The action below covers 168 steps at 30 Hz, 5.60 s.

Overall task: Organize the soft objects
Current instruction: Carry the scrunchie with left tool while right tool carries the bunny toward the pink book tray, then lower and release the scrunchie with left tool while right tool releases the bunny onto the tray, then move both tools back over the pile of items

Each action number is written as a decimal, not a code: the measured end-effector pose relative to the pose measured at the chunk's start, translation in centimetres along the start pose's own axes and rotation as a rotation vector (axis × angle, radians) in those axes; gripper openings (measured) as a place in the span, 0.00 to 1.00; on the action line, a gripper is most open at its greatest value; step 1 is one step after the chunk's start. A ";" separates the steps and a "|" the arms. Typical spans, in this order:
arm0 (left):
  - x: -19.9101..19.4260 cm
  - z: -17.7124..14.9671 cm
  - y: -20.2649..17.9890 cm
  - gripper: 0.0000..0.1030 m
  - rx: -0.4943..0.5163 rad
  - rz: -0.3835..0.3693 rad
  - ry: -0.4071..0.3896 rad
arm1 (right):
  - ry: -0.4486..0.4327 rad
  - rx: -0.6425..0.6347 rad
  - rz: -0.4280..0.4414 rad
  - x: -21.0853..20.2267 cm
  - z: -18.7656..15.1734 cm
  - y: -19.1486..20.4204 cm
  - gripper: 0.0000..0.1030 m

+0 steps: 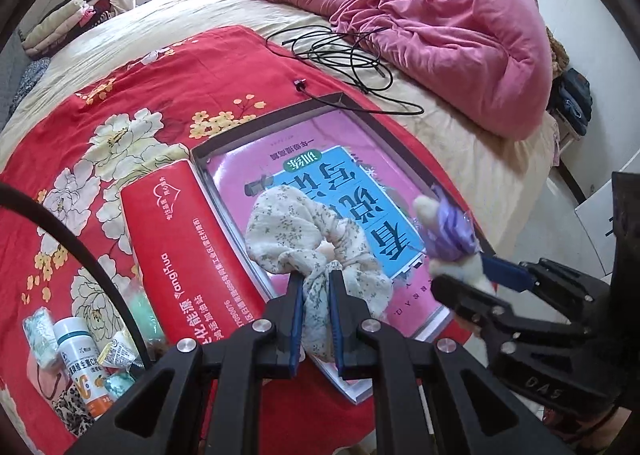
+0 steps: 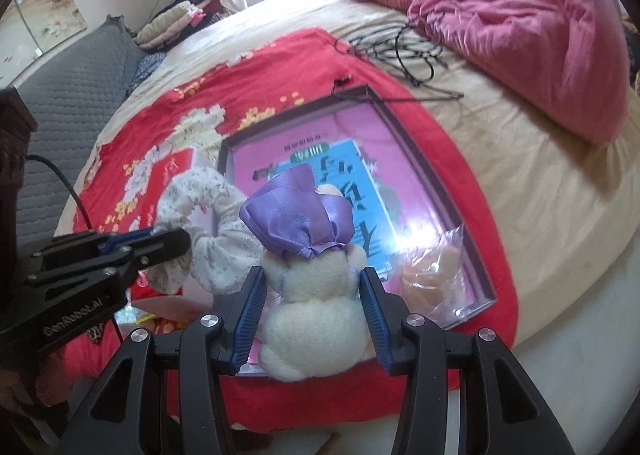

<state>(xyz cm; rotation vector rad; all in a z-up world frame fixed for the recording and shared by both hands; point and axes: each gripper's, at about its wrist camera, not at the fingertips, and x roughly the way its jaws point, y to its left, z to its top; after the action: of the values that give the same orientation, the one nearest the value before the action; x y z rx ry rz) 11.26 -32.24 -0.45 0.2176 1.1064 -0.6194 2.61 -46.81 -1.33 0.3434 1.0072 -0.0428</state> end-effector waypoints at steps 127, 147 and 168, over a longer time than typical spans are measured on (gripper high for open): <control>-4.8 -3.8 1.8 0.60 -0.034 0.117 0.006 | -0.098 -0.124 -0.253 -3.6 0.6 3.5 0.75; -8.4 -6.7 6.0 0.61 -0.125 0.158 -0.030 | -0.130 -0.177 -0.225 -4.3 0.6 7.7 0.76; -11.6 -10.6 12.8 0.62 -0.254 0.214 -0.065 | -0.125 -0.308 -0.125 -3.1 -0.3 16.8 0.76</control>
<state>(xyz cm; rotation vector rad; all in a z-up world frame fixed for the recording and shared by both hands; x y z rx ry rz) 6.93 -12.79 3.31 0.0933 1.0707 -0.2897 3.92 -31.18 5.50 -0.0044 0.8939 -0.0214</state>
